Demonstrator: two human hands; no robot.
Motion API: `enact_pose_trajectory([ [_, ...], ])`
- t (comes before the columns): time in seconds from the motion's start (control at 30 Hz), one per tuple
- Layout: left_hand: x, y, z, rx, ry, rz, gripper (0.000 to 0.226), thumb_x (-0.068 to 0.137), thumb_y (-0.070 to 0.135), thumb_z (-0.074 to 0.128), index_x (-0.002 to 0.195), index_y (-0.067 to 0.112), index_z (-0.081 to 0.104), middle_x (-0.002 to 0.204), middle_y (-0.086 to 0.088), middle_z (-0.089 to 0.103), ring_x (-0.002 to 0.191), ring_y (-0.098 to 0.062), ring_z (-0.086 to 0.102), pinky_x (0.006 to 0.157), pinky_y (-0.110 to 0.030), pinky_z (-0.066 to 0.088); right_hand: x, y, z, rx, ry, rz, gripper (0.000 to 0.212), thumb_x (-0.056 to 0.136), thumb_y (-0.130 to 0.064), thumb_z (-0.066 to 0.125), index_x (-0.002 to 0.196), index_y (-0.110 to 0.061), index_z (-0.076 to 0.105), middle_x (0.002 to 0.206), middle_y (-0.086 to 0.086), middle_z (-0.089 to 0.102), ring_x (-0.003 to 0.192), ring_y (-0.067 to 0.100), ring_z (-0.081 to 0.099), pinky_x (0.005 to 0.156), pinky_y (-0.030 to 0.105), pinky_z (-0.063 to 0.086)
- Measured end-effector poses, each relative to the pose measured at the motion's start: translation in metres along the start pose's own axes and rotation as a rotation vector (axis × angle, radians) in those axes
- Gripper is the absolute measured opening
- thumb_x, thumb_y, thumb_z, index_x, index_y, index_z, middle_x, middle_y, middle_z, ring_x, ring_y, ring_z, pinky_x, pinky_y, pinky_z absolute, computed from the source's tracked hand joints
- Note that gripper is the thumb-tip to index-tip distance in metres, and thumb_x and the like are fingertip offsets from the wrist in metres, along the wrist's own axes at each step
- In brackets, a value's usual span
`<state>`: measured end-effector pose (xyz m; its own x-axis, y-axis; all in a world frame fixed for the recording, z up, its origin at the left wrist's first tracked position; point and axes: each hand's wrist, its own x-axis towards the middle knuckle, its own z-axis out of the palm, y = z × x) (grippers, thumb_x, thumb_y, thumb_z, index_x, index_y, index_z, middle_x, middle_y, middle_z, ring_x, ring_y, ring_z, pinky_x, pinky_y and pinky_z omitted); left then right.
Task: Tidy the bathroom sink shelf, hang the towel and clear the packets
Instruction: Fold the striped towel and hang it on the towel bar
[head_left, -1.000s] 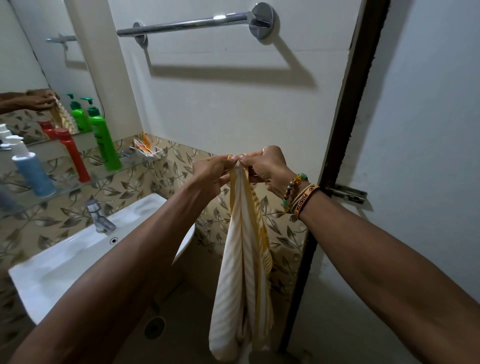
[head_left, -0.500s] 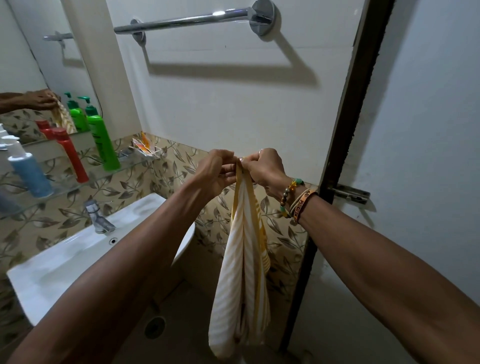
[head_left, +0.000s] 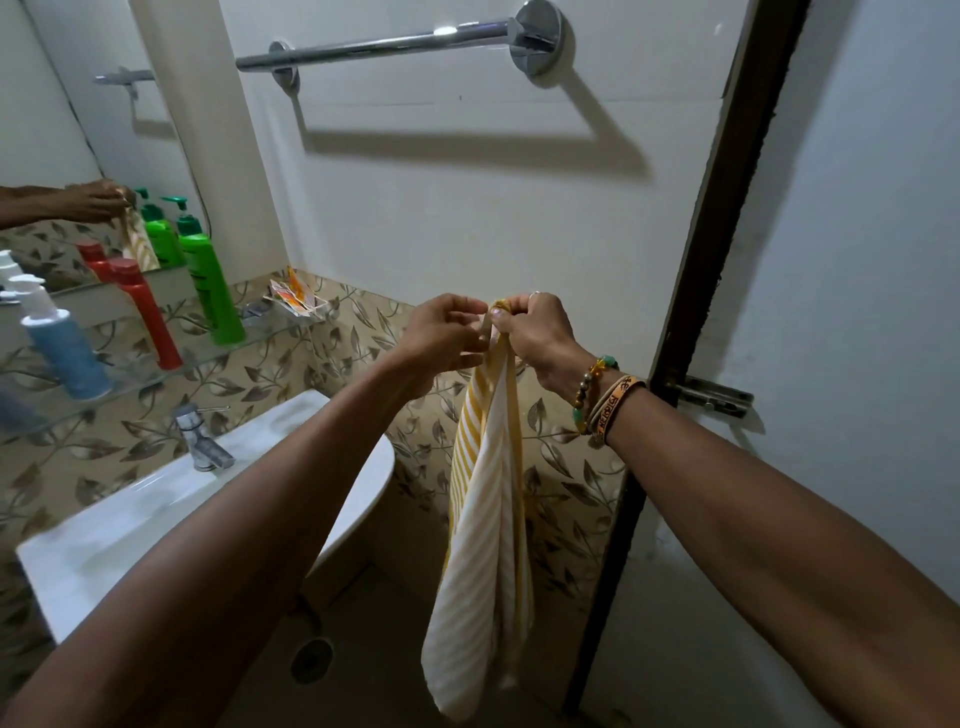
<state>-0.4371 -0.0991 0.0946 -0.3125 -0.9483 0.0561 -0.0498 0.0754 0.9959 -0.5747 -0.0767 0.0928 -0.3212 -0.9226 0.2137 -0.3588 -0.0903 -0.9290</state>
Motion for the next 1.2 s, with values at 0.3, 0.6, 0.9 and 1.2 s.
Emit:
enact_pose_trajectory([
  [0.3, 0.004, -0.025, -0.009, 0.356, -0.011, 0.193, 0.024, 0.095, 0.028, 0.066, 0.109, 0.009, 0.059, 0.089, -0.004, 0.063, 0.075, -0.012, 0.057, 0.065, -0.028, 0.048, 0.007, -0.017, -0.01, 0.143, -0.171, -0.027, 0.014, 0.1, -0.008, 0.054, 0.103, -0.001, 0.065, 0.092, 0.012, 0.066, 0.081, 0.025, 0.068, 0.076, 0.04, 0.062],
  [0.6, 0.005, -0.012, -0.01, 0.102, -0.072, 0.224, 0.012, 0.098, 0.022, 0.061, 0.097, 0.013, 0.054, 0.097, -0.01, 0.063, 0.088, -0.018, 0.062, 0.087, -0.041, 0.056, 0.028, -0.043, -0.036, 0.126, -0.336, -0.088, 0.016, 0.104, -0.008, 0.046, 0.109, -0.008, 0.062, 0.094, 0.006, 0.063, 0.086, 0.019, 0.066, 0.075, 0.031, 0.059],
  [0.9, 0.011, 0.019, -0.007, 0.057, 0.066, 0.342, 0.016, 0.098, 0.032, 0.06, 0.097, 0.017, 0.055, 0.106, -0.02, 0.064, 0.096, -0.031, 0.065, 0.084, -0.043, 0.06, 0.046, -0.074, -0.048, -0.066, -0.183, -0.229, 0.018, 0.103, -0.008, 0.048, 0.097, -0.015, 0.063, 0.091, 0.0, 0.061, 0.084, 0.013, 0.058, 0.068, 0.023, 0.053],
  [1.2, 0.005, -0.001, 0.002, 0.354, -0.037, 0.29, 0.031, 0.098, 0.042, 0.057, 0.095, 0.013, 0.066, 0.093, 0.004, 0.065, 0.084, -0.009, 0.064, 0.068, -0.018, 0.051, 0.049, -0.083, -0.028, -0.101, 0.084, -0.212, 0.016, 0.097, -0.01, 0.05, 0.098, -0.007, 0.066, 0.091, 0.002, 0.063, 0.095, 0.024, 0.064, 0.09, 0.039, 0.056],
])
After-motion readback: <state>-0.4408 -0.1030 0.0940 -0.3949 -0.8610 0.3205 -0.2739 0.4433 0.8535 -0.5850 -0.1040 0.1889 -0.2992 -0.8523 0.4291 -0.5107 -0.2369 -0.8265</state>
